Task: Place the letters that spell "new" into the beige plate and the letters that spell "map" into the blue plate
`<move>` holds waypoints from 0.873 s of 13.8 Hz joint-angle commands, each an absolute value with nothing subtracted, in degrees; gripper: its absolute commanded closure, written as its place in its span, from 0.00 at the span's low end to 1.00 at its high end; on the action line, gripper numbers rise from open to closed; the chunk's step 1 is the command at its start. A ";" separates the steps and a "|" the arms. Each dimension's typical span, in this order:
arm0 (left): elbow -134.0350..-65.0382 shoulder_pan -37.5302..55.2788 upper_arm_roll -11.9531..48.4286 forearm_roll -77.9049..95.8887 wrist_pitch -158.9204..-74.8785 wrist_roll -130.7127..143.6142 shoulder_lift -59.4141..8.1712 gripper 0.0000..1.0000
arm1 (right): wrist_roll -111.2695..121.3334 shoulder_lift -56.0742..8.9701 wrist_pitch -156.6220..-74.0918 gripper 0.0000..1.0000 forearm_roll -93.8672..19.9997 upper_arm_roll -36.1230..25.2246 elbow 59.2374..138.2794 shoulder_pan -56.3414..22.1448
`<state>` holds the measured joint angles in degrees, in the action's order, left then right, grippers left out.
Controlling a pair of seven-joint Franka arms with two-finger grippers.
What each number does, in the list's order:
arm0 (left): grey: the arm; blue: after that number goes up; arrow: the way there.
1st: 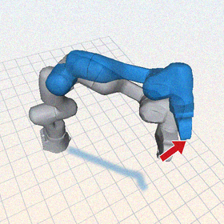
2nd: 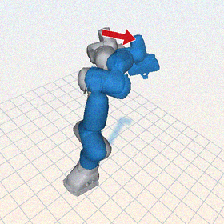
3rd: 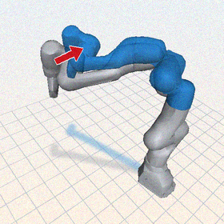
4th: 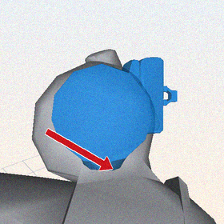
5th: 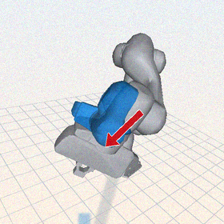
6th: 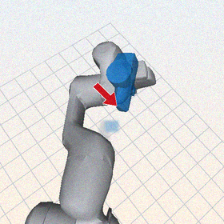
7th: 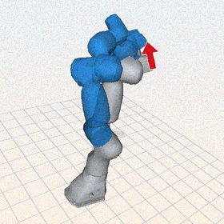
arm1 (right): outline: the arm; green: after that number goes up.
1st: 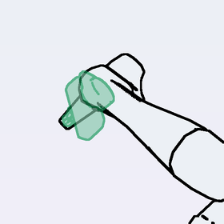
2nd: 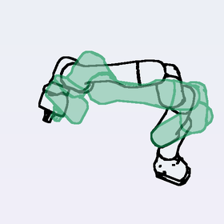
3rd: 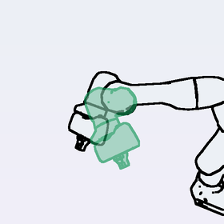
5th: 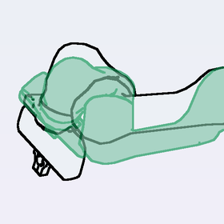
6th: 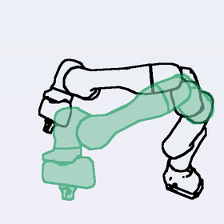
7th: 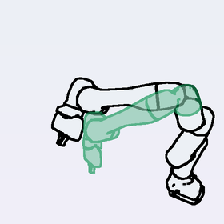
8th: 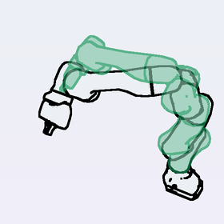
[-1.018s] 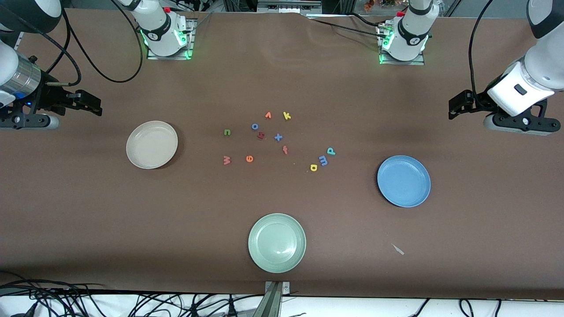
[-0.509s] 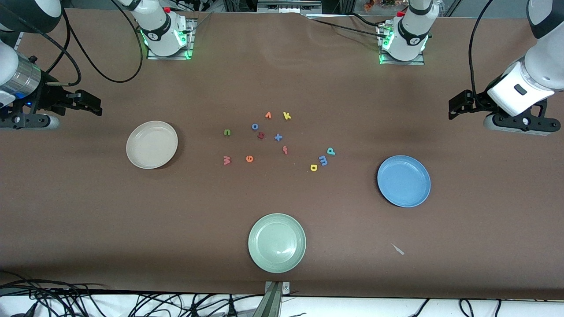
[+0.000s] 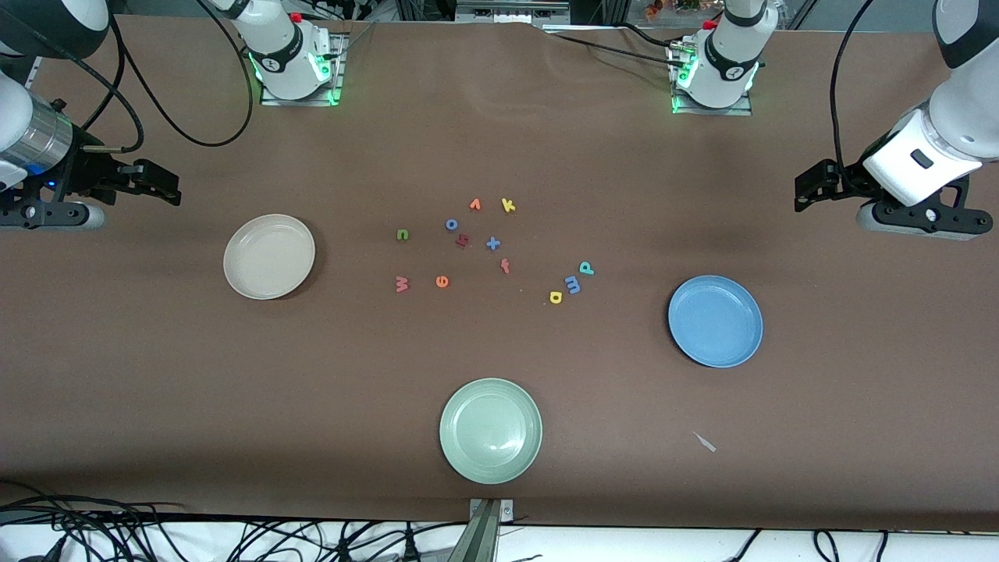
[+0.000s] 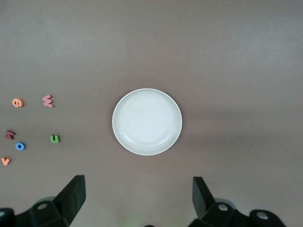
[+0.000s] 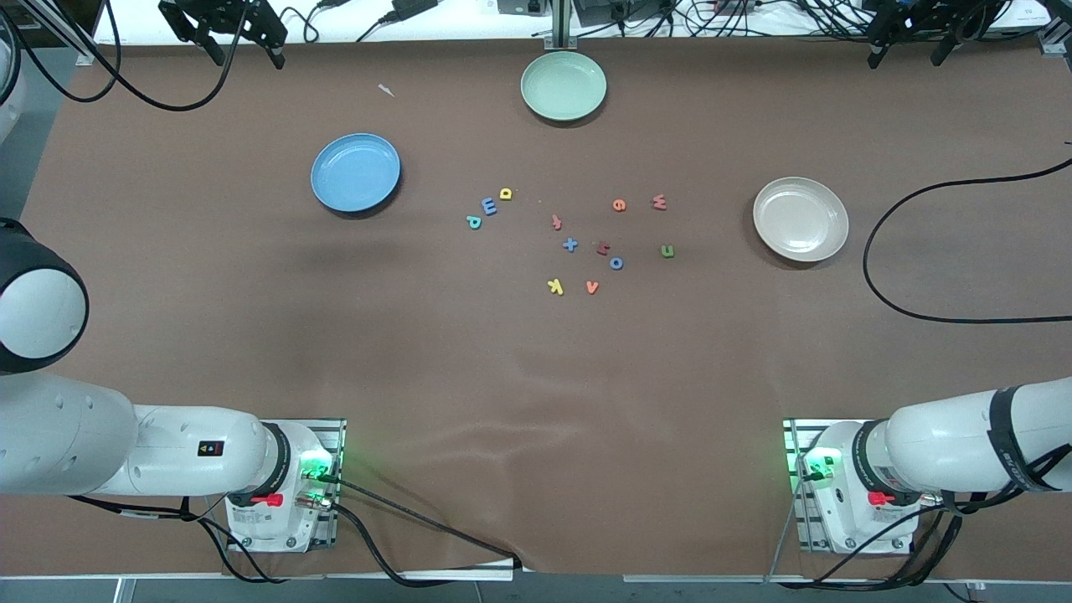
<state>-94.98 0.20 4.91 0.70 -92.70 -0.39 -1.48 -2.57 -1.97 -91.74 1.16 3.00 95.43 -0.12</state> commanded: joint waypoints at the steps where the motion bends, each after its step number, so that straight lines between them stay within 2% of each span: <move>1: -93.34 0.26 5.01 0.79 -91.49 -0.53 -2.20 0.00 | -3.43 -1.67 -91.58 0.00 0.62 3.34 95.45 0.18; 10: -93.25 0.35 5.10 0.79 -91.49 0.17 -2.28 0.00 | -3.43 -1.84 -91.67 0.00 0.62 3.34 95.10 0.18; 12: -90.11 0.62 5.27 -0.78 -91.06 0.97 -3.94 0.00 | -3.43 -1.85 -91.67 0.00 0.62 3.34 95.01 0.18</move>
